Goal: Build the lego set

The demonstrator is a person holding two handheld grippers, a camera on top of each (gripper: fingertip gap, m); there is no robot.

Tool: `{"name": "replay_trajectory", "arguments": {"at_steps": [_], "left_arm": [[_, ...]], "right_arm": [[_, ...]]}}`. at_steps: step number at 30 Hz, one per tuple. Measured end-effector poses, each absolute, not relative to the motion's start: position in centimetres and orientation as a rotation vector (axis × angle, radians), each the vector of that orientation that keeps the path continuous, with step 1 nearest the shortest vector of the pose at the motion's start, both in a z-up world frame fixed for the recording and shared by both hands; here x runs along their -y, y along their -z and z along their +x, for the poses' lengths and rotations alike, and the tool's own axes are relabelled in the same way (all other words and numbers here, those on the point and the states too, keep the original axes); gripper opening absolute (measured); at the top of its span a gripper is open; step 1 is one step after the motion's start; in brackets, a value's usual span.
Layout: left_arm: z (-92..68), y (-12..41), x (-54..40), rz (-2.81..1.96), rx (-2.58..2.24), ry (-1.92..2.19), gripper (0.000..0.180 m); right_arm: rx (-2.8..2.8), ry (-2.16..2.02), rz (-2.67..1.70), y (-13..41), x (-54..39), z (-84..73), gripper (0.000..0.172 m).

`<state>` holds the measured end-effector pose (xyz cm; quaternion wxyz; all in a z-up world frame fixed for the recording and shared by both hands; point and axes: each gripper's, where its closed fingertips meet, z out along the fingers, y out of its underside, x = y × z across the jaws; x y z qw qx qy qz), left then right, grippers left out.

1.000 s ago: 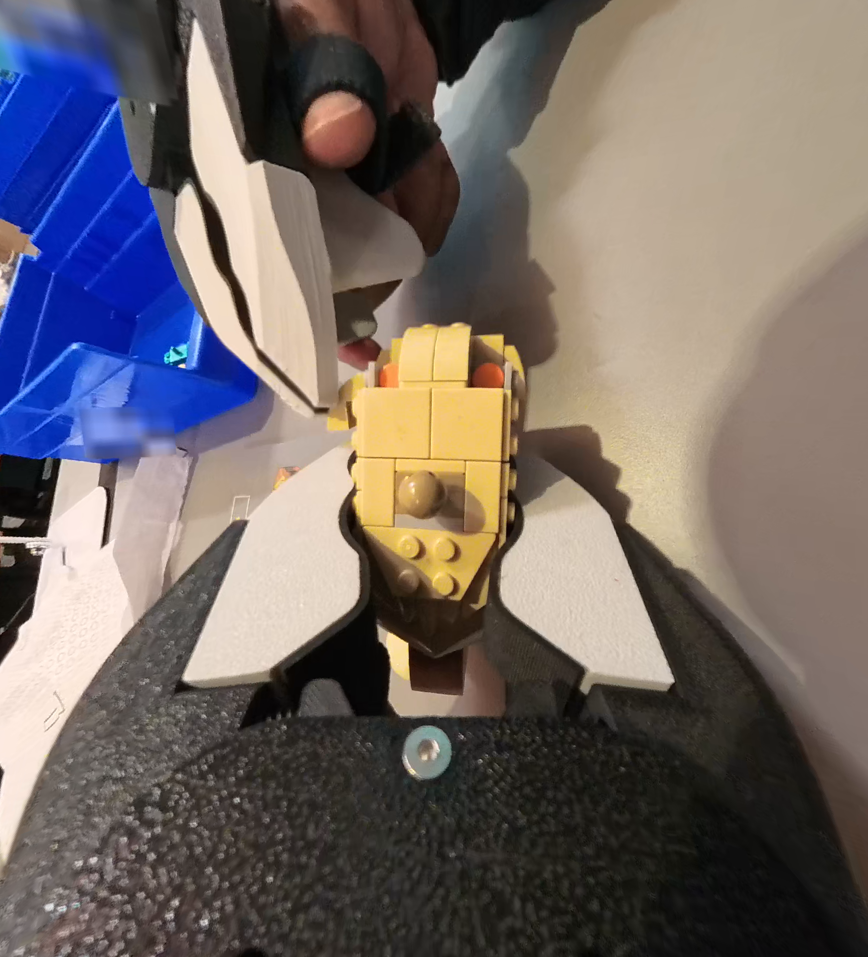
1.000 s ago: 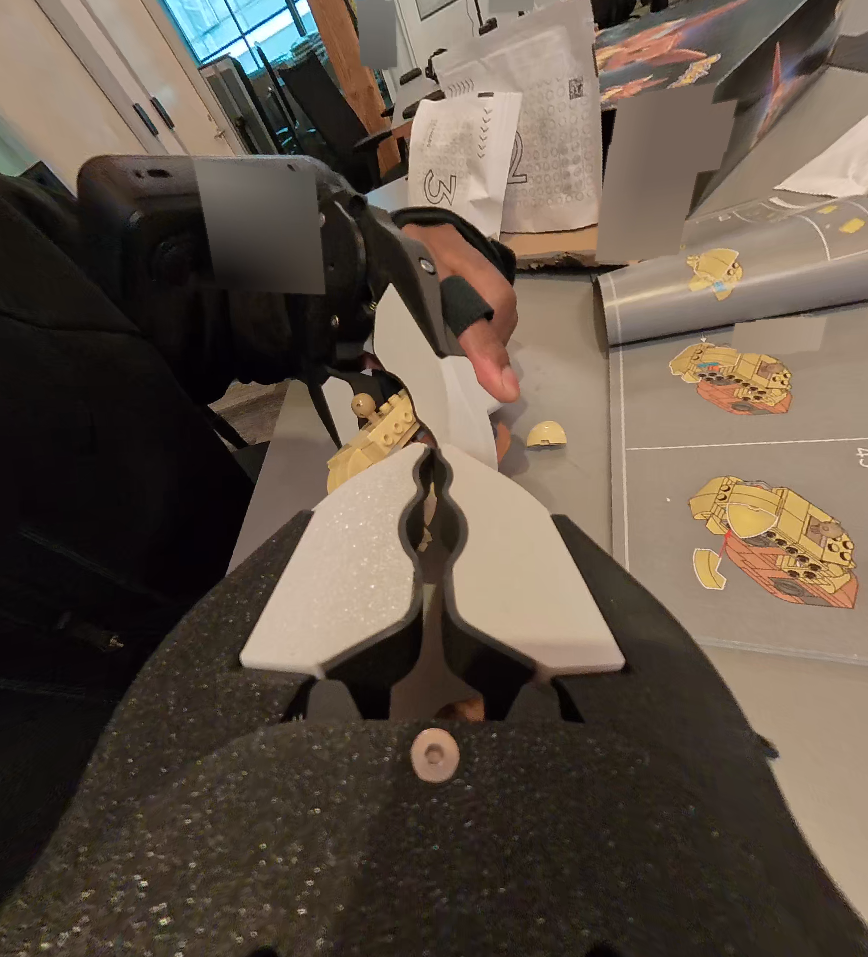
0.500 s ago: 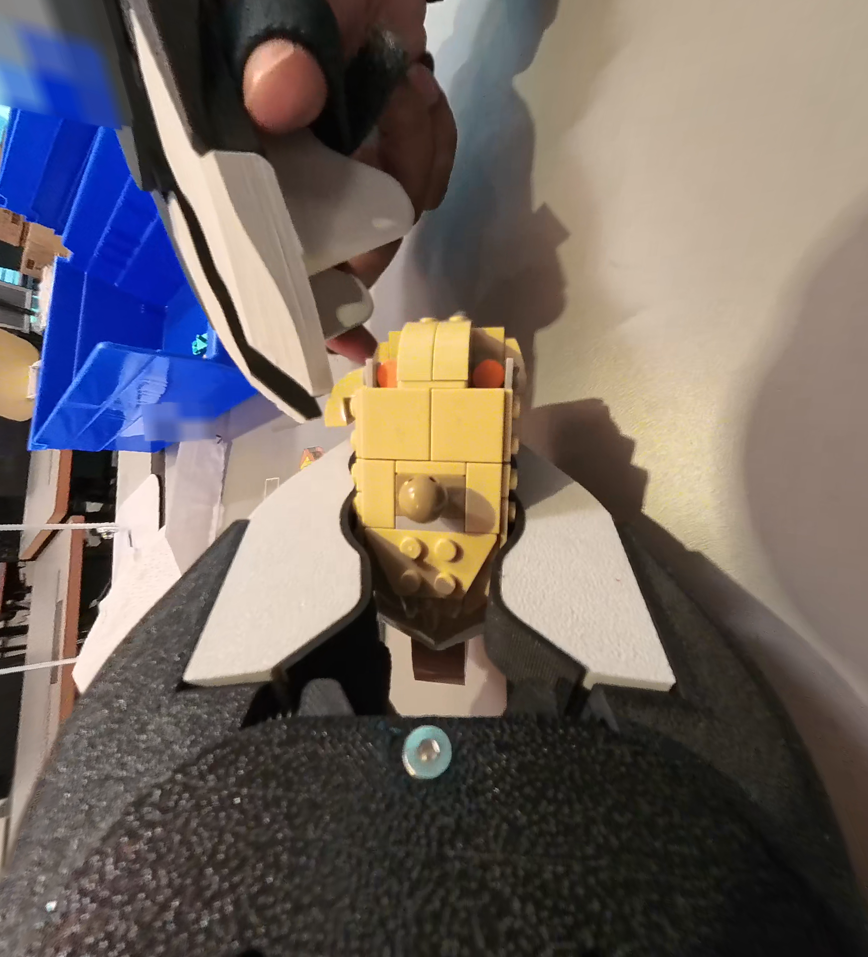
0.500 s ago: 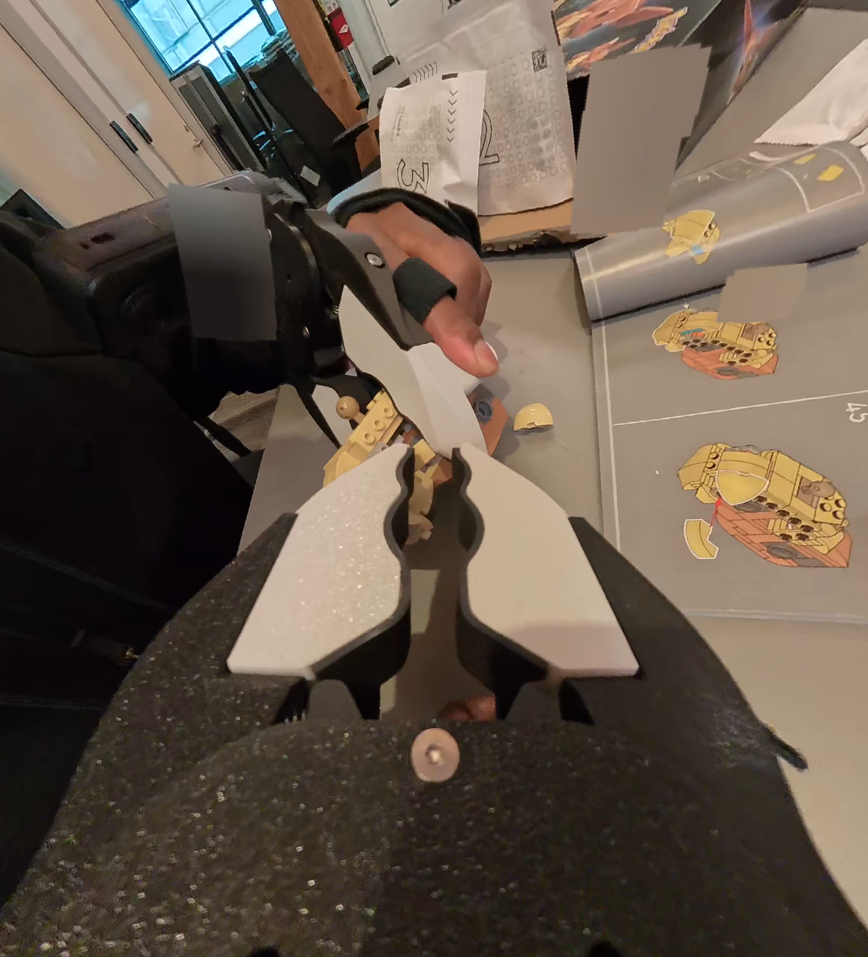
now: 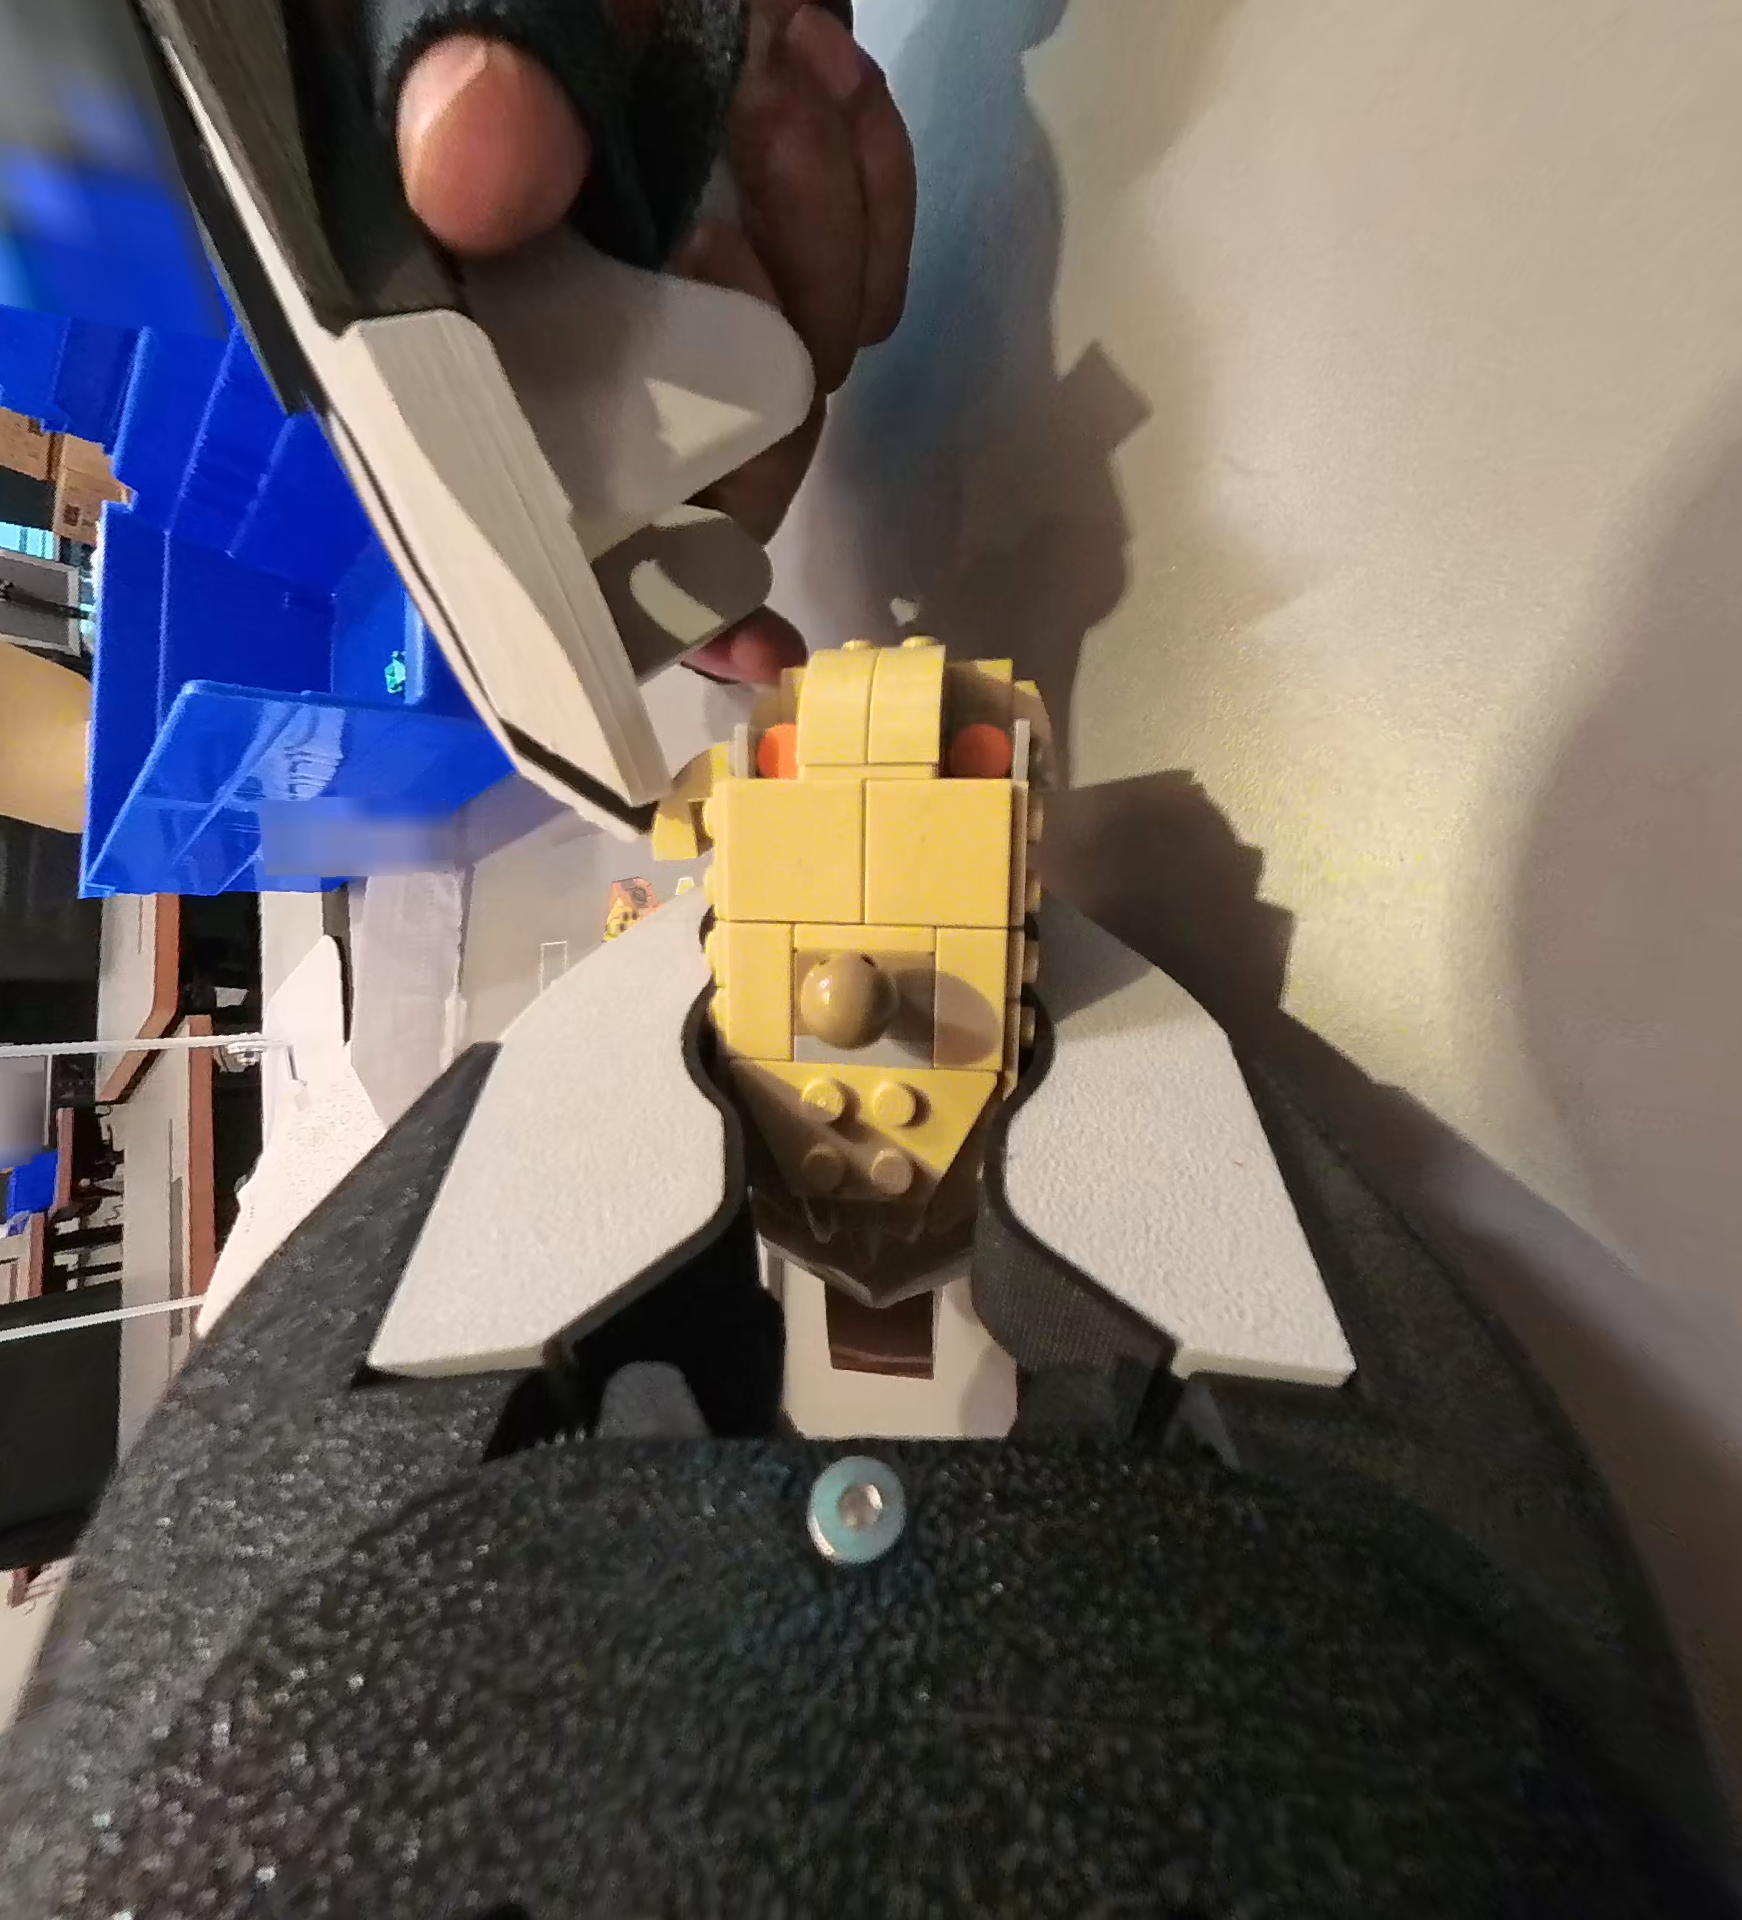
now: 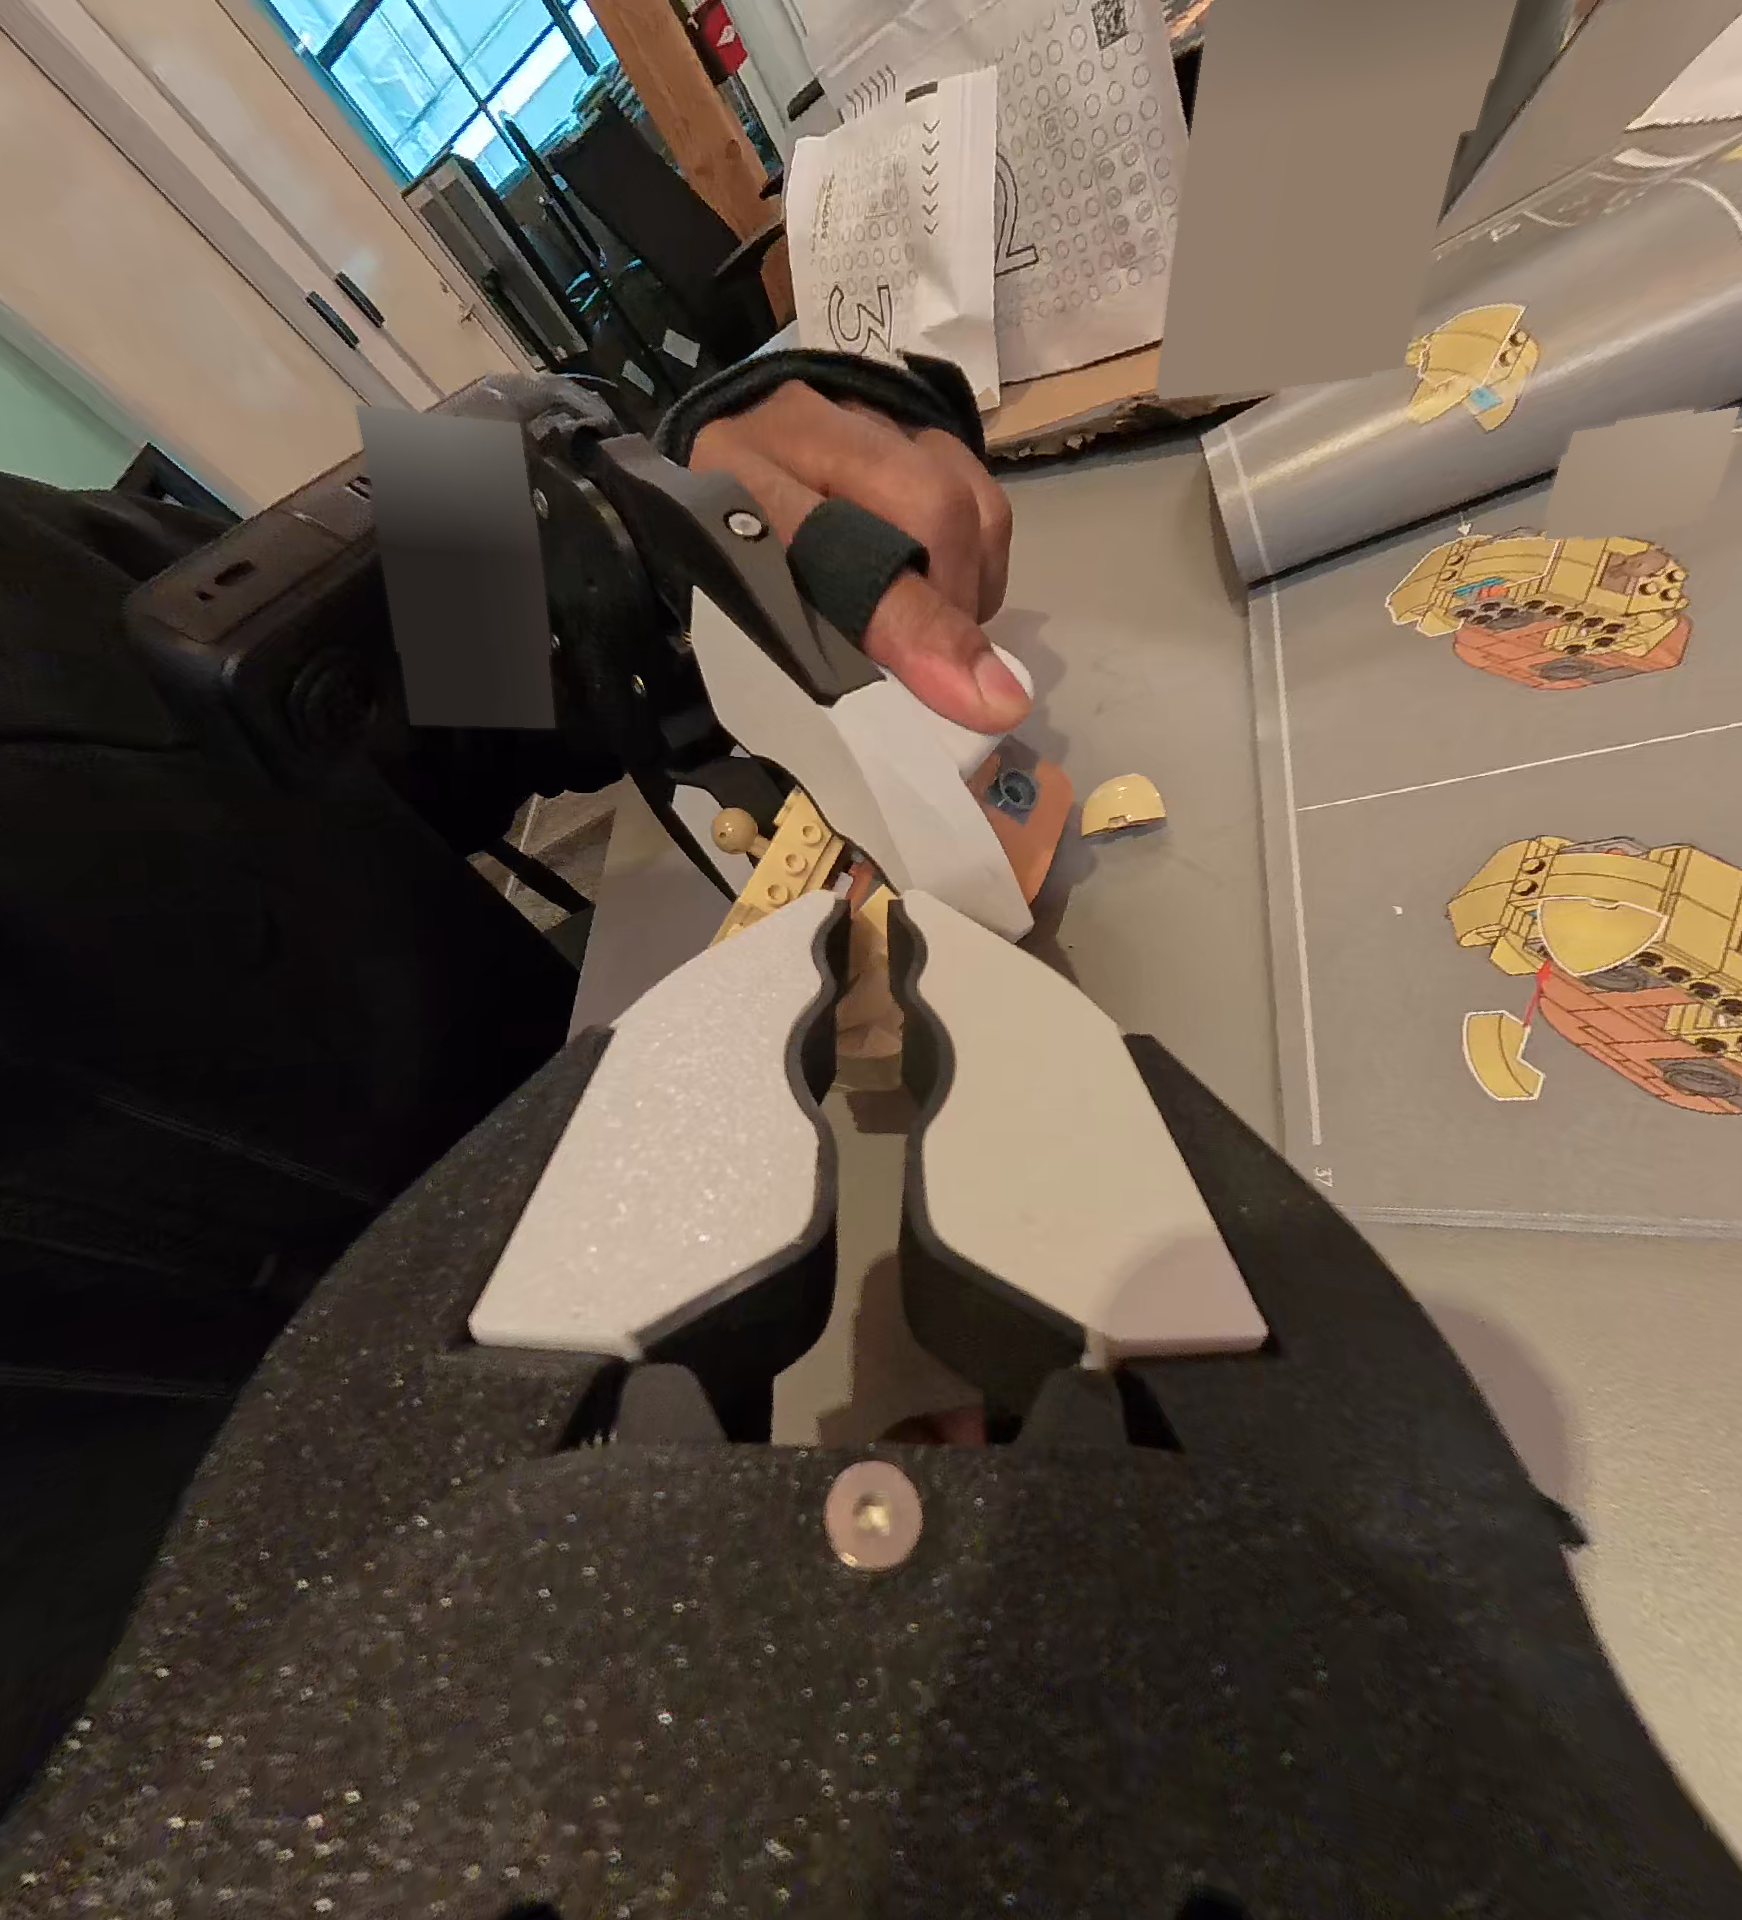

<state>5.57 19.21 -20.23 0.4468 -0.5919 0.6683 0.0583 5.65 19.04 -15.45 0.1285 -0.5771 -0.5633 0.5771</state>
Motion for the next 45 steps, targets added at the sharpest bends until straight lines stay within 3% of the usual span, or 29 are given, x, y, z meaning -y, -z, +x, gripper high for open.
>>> {"name": "replay_trajectory", "arguments": {"at_steps": [17, 45], "left_arm": [[5.1, 20.8, -19.6, -1.469, -1.686, -0.229, 0.048], [6.5, 19.6, -18.4, -1.441, -1.608, 0.052, 0.049]], "right_arm": [[1.614, -1.666, -1.784, 16.4, -19.4, 5.6, 0.016], [1.672, -1.706, -1.582, 15.3, -18.3, 5.9, 0.010]]}}
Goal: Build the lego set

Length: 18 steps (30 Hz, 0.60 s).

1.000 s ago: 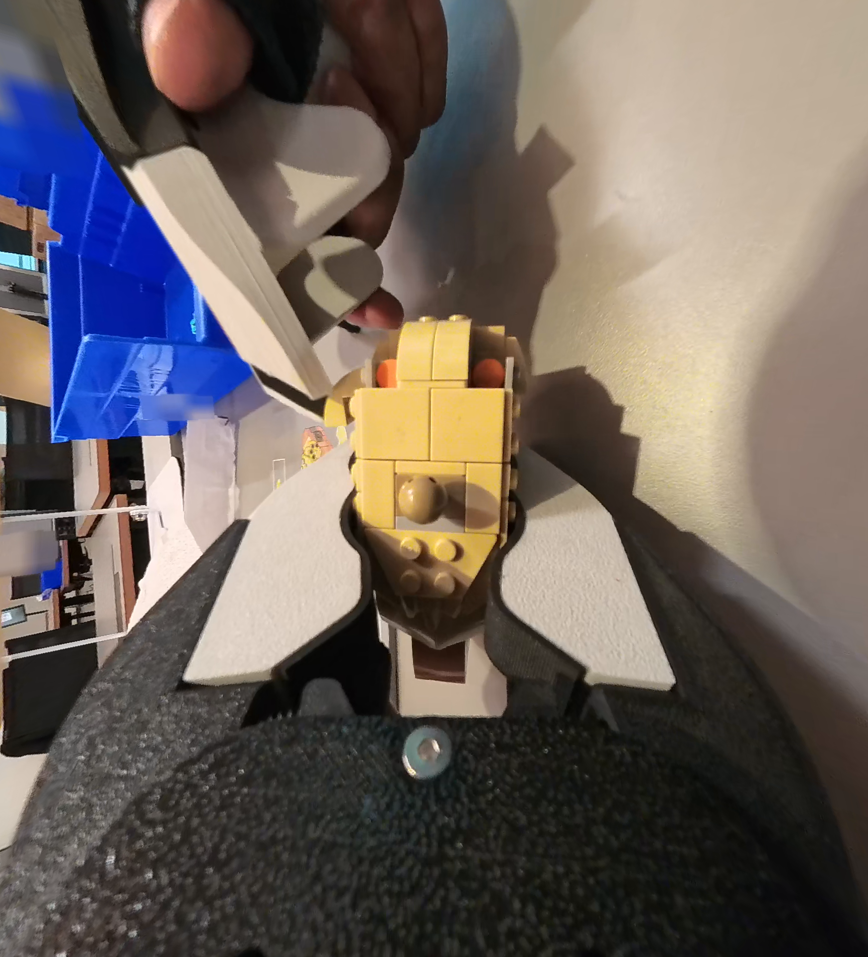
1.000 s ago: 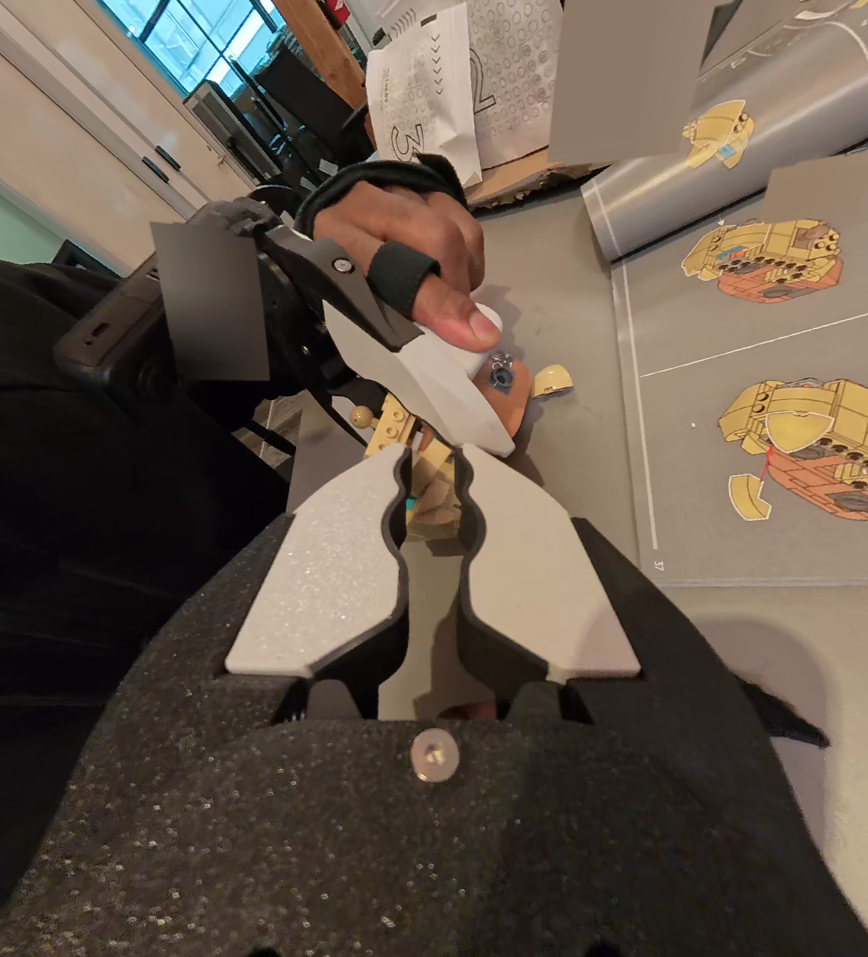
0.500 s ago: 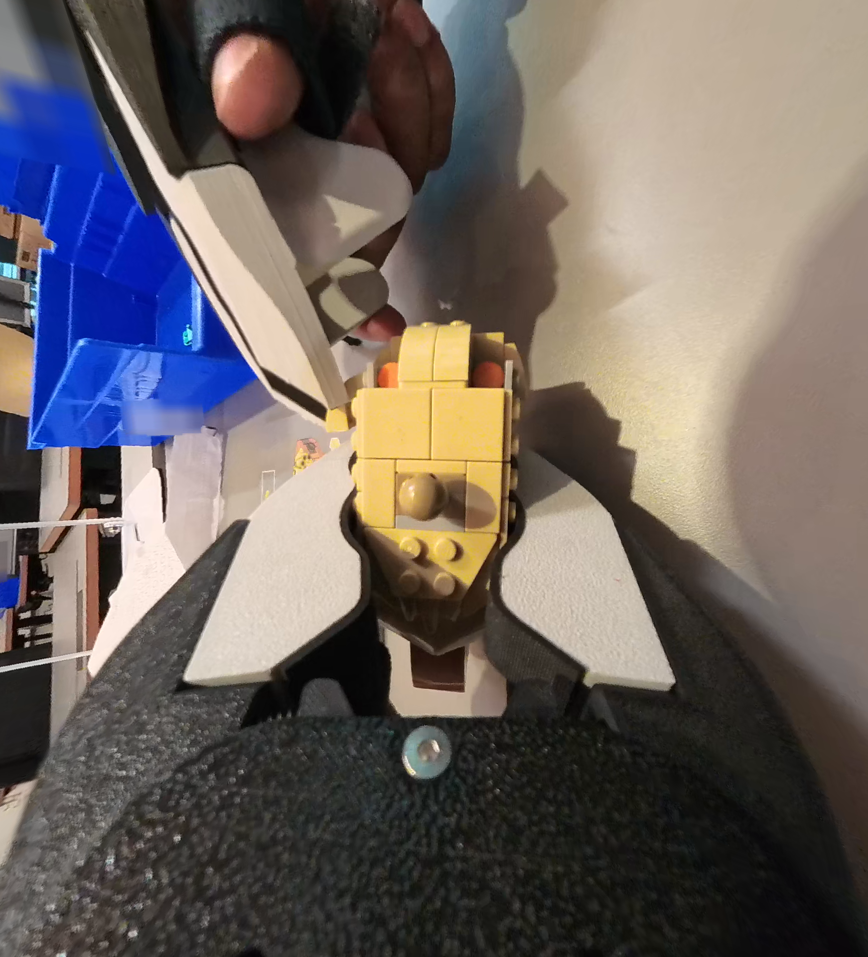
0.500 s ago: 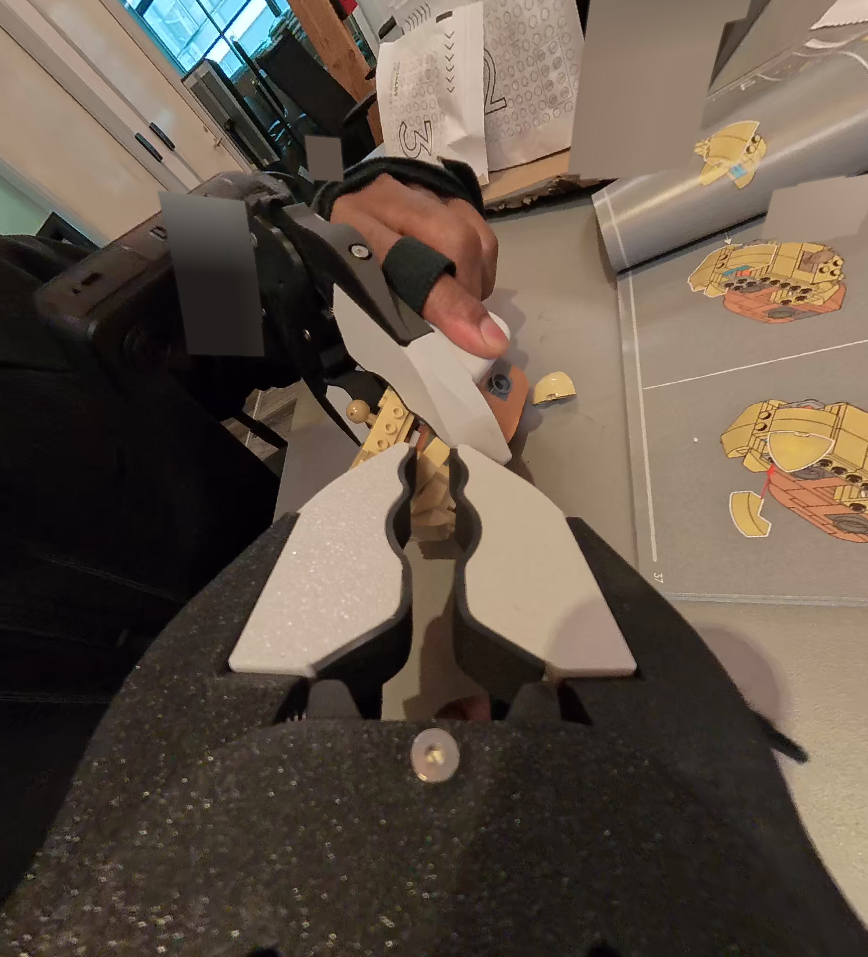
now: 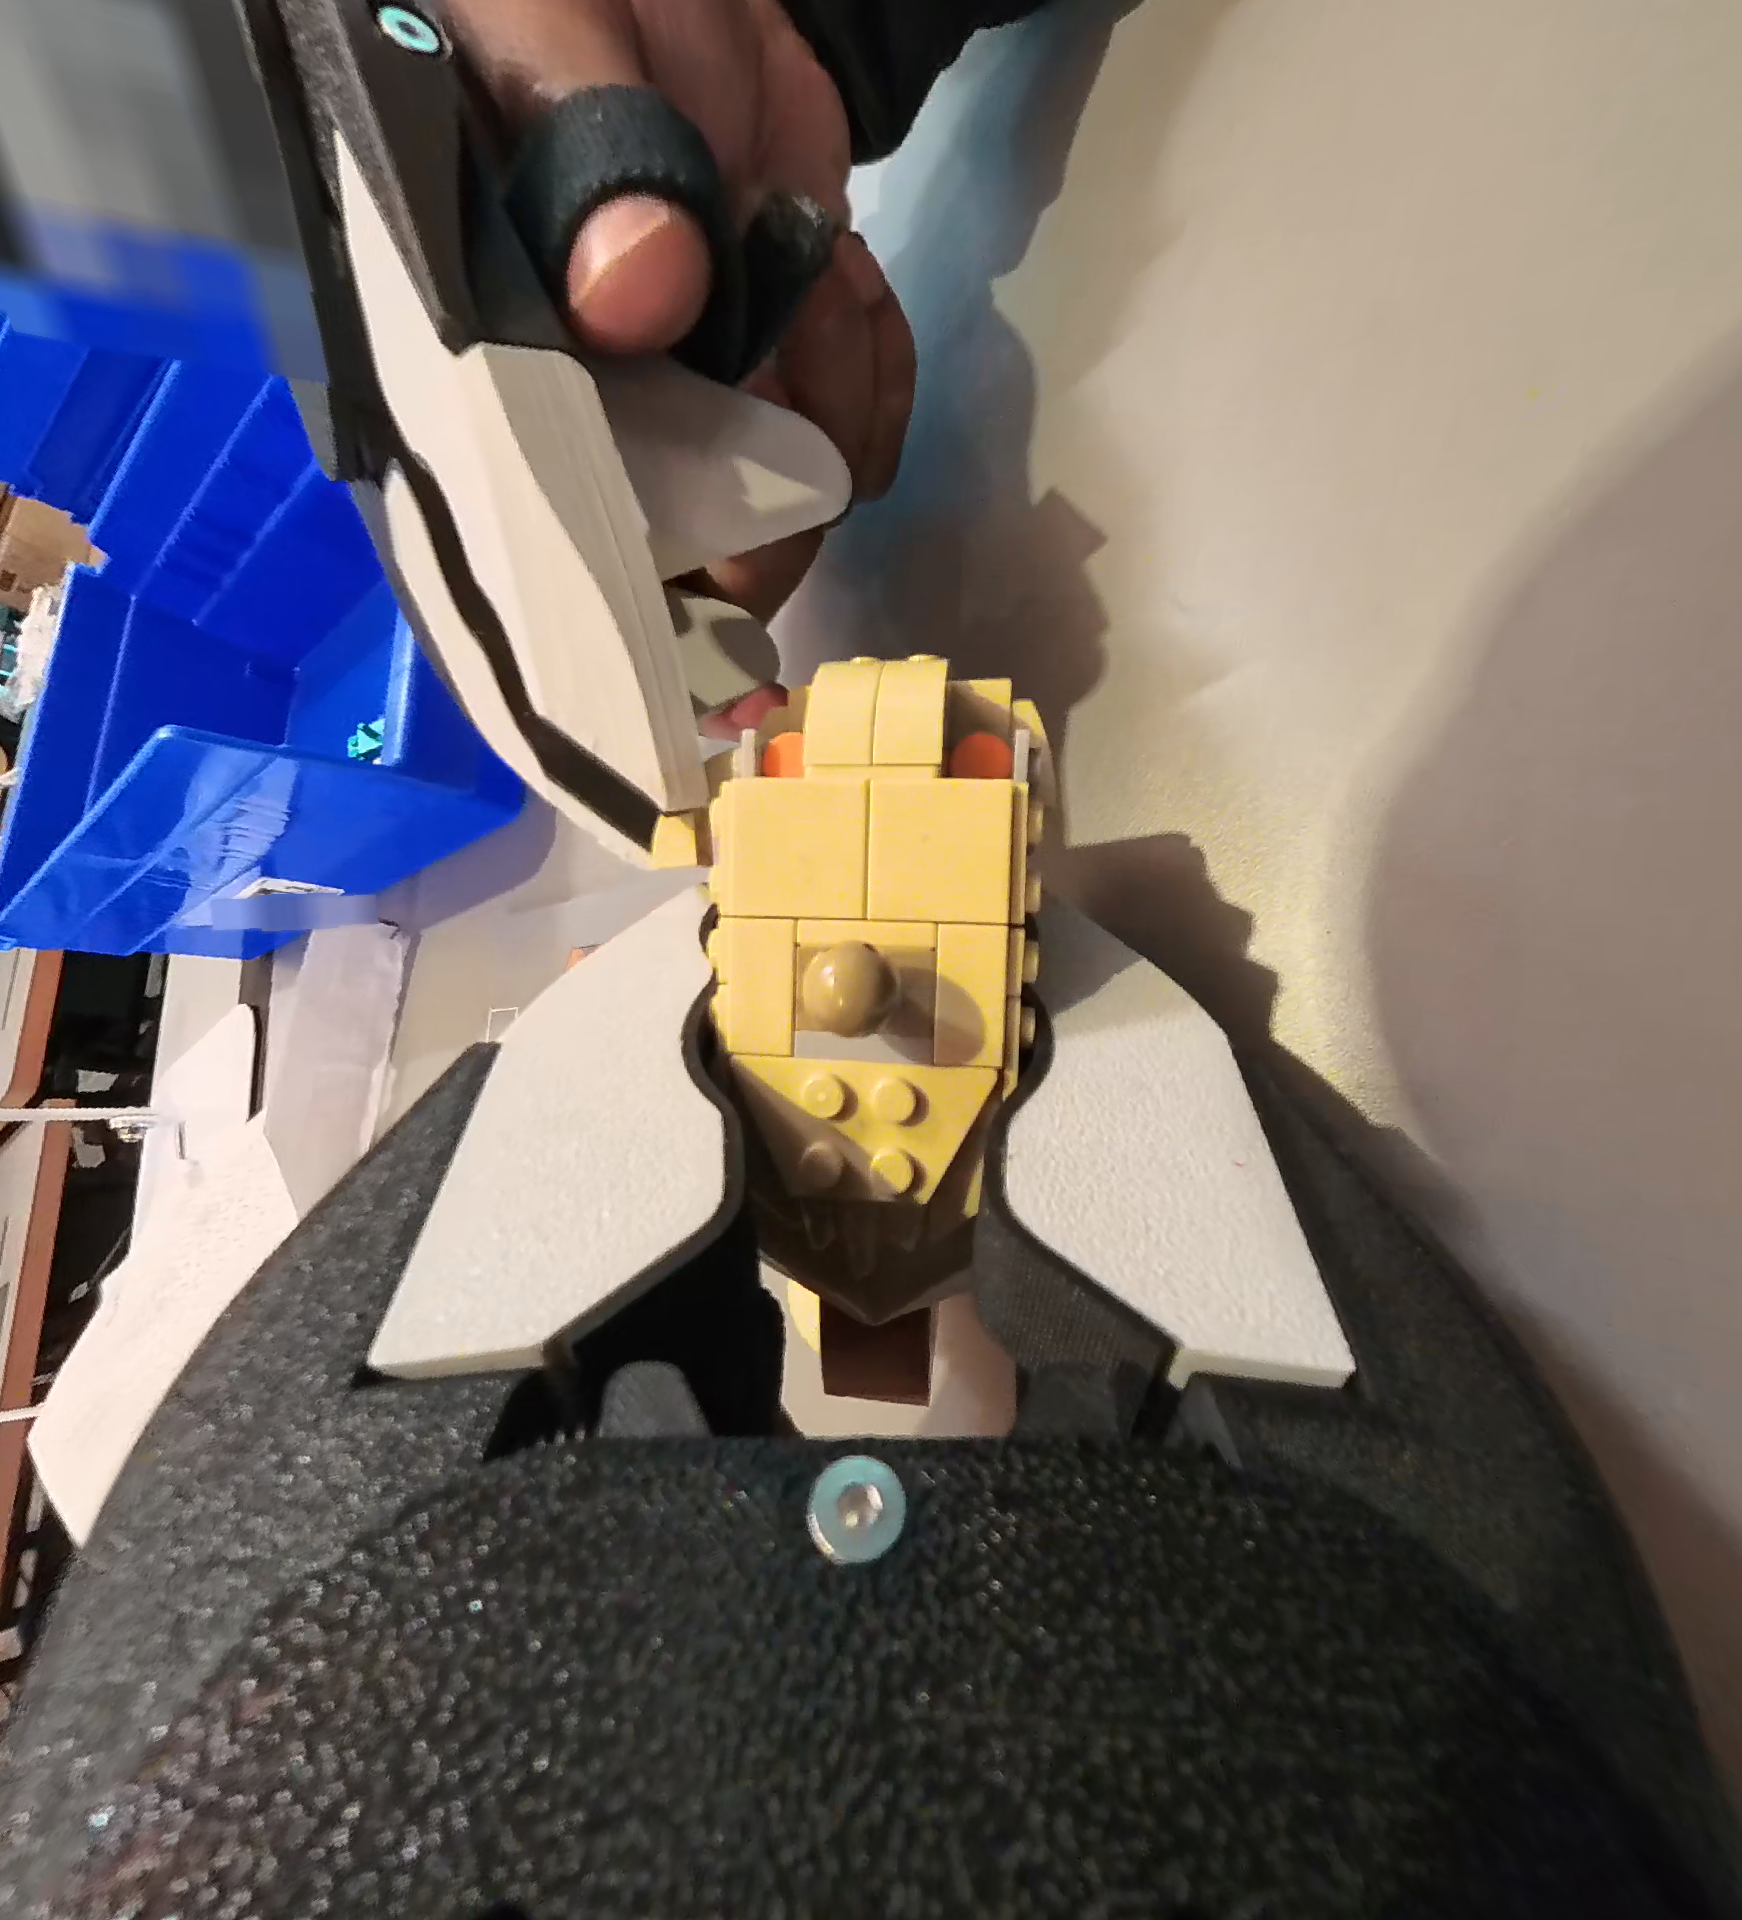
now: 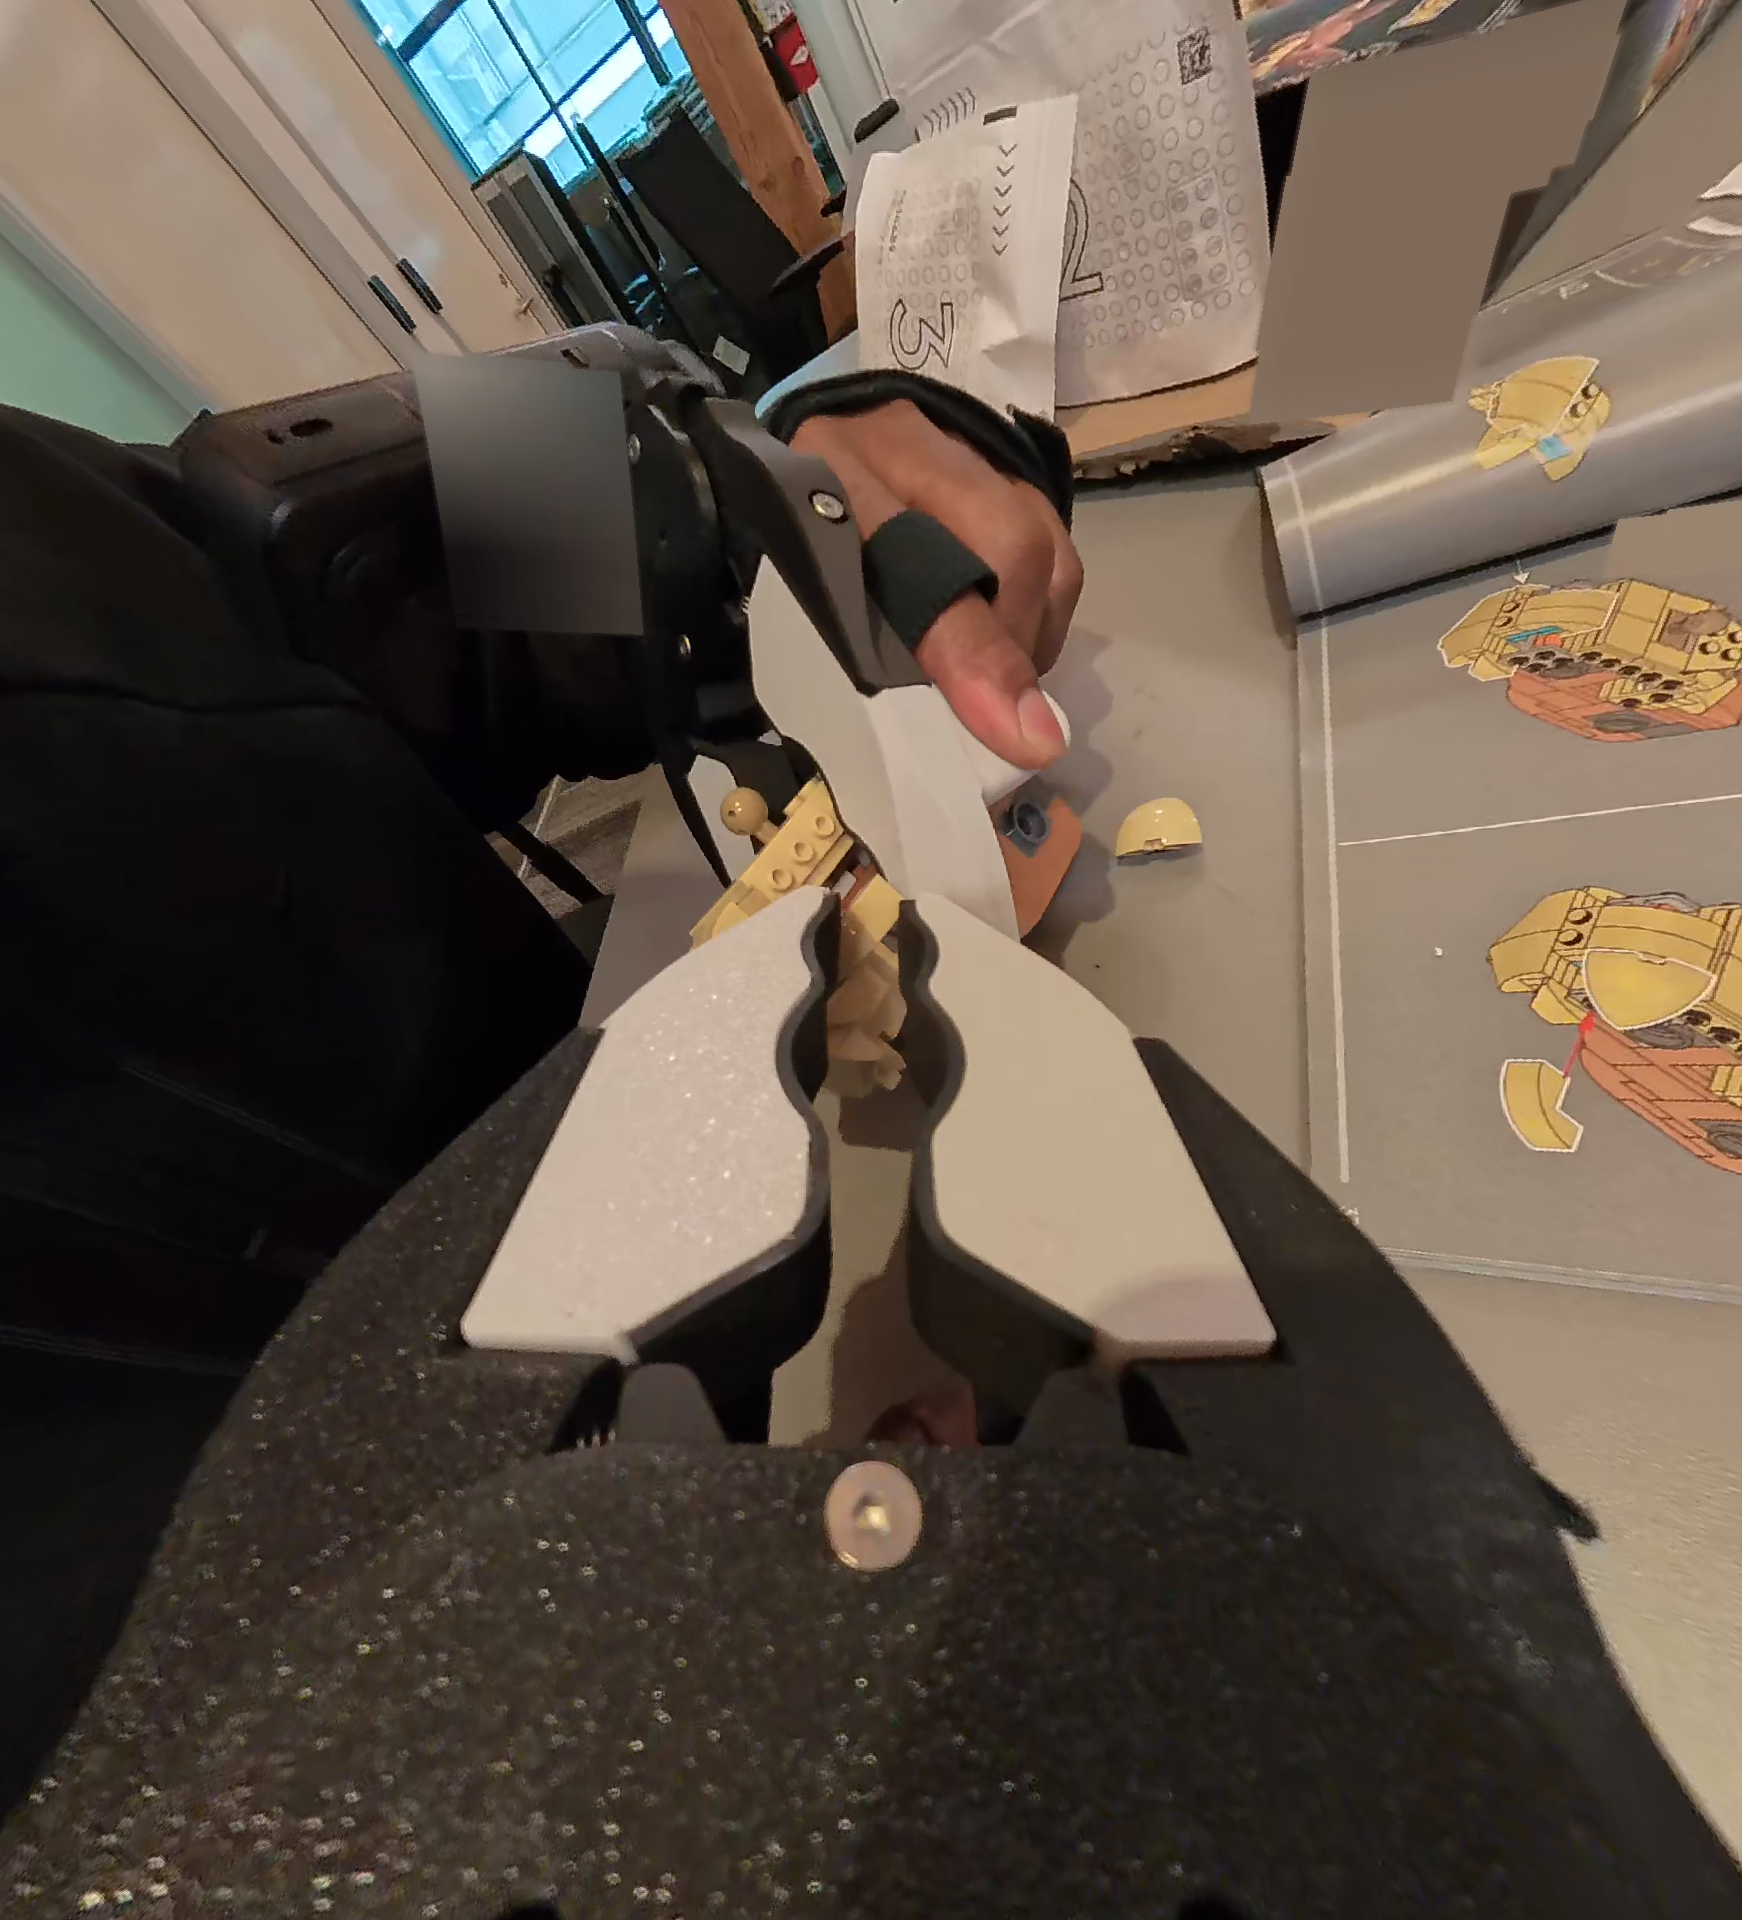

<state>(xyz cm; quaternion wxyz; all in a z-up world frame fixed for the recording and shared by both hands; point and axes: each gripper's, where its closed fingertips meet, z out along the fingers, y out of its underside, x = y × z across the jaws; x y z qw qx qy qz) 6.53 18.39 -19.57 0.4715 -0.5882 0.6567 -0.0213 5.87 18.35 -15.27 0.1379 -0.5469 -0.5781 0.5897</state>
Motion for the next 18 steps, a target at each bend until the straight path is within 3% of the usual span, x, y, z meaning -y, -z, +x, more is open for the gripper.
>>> {"name": "replay_trajectory", "arguments": {"at_steps": [9, 12, 18], "left_arm": [[6.3, 19.5, -18.5, -1.456, -1.586, 0.072, 0.049], [5.9, 19.7, -18.7, -1.481, -1.578, 0.071, 0.049], [5.9, 19.8, -18.4, -1.506, -1.574, 0.131, 0.049]], "right_arm": [[1.626, -1.694, -1.568, 14.9, -18.5, 5.7, 0.012], [1.633, -1.610, -1.494, 14.6, -19.1, 5.8, 0.026], [1.735, -1.410, -1.255, 14.1, -19.0, 6.6, 0.025]]}}
